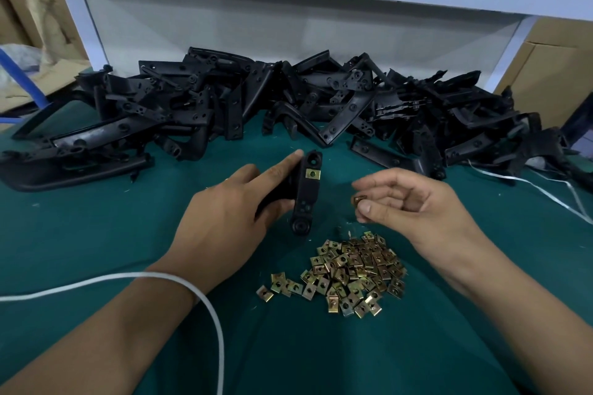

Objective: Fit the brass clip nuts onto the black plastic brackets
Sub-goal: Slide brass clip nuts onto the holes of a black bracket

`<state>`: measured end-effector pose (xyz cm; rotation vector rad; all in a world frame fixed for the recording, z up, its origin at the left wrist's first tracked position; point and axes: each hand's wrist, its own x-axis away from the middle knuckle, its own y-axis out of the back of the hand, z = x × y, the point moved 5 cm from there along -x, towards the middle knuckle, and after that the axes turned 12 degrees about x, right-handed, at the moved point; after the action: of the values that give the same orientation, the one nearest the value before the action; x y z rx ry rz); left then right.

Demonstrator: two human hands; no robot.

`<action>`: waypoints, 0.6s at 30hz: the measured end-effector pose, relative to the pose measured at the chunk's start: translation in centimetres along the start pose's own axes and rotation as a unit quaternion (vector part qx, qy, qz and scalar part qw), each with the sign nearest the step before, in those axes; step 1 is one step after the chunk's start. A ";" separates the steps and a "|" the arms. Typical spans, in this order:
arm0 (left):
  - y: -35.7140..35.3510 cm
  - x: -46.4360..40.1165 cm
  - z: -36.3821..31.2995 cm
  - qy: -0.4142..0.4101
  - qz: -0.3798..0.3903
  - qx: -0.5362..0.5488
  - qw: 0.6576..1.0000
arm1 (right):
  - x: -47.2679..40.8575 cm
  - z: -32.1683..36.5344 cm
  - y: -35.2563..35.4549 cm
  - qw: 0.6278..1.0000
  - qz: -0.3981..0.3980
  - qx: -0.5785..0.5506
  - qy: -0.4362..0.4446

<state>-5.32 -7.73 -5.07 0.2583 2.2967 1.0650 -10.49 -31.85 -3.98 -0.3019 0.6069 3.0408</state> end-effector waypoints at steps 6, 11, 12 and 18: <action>-0.3 0.0 -0.7 -0.012 0.006 0.008 1.000 | 0.4 0.7 -1.1 0.991 -0.011 -0.125 -0.045; -0.5 0.0 -1.5 -0.020 -0.010 -0.009 1.000 | 0.9 1.0 -3.4 0.984 0.035 -0.165 -0.055; -0.4 0.0 -1.5 -0.020 -0.015 -0.010 1.000 | 0.9 1.0 -3.6 0.982 0.038 -0.175 -0.058; -0.1 0.0 -1.5 -0.009 -0.037 0.005 0.999 | 1.0 0.9 -3.9 0.977 0.051 -0.198 -0.068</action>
<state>-6.11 -8.76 -4.41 0.1846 2.2782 1.0120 -11.34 -27.90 -4.87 -0.0668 0.0046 3.2265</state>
